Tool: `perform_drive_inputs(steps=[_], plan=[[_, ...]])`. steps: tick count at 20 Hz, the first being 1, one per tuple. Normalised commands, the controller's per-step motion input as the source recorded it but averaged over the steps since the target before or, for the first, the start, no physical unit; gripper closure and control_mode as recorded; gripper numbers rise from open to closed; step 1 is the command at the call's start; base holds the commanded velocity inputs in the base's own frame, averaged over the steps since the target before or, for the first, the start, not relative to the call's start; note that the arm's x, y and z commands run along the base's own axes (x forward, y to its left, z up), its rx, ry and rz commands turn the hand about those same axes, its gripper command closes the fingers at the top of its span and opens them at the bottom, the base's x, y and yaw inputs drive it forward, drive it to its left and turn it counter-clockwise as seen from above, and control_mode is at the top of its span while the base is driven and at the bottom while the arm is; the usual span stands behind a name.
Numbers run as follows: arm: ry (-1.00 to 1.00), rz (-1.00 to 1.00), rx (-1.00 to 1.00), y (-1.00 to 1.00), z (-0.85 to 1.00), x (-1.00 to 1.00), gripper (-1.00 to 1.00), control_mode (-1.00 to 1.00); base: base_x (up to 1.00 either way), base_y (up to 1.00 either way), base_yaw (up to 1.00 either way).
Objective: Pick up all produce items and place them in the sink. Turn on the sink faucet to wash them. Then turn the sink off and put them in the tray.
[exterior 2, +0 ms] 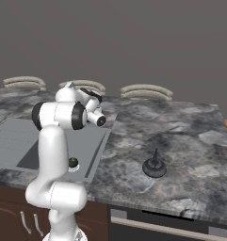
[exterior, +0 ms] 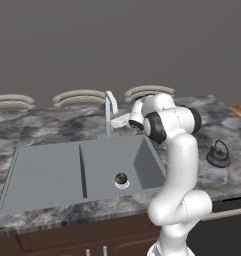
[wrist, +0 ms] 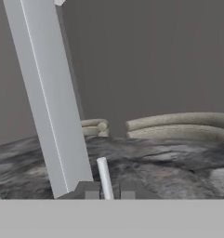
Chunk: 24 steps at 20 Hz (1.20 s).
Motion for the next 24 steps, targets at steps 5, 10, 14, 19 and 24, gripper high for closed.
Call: perform_drive_inputs(steps=[5, 10, 14, 19, 24], plan=[[0.02, -0.02, 0.07, -0.46, -0.01, 0.00, 1.00, -1.00, 0.00, 0.00, 0.00], [0.04, -0.01, 0.01, -0.14, 0.00, 0.00, 1.00, -1.00, 0.00, 0.00, 0.00], [0.11, 0.00, 0.00, -0.31, -0.05, 0.00, 1.00, -1.00, 0.00, 0.00, 0.00], [0.19, -0.02, 0.01, -0.54, -0.16, 0.00, 1.00, -1.00, 0.00, 0.00, 0.00], [0.17, -0.02, 0.01, -0.58, -0.19, 0.00, 1.00, -1.00, 0.00, 0.00, 0.00]])
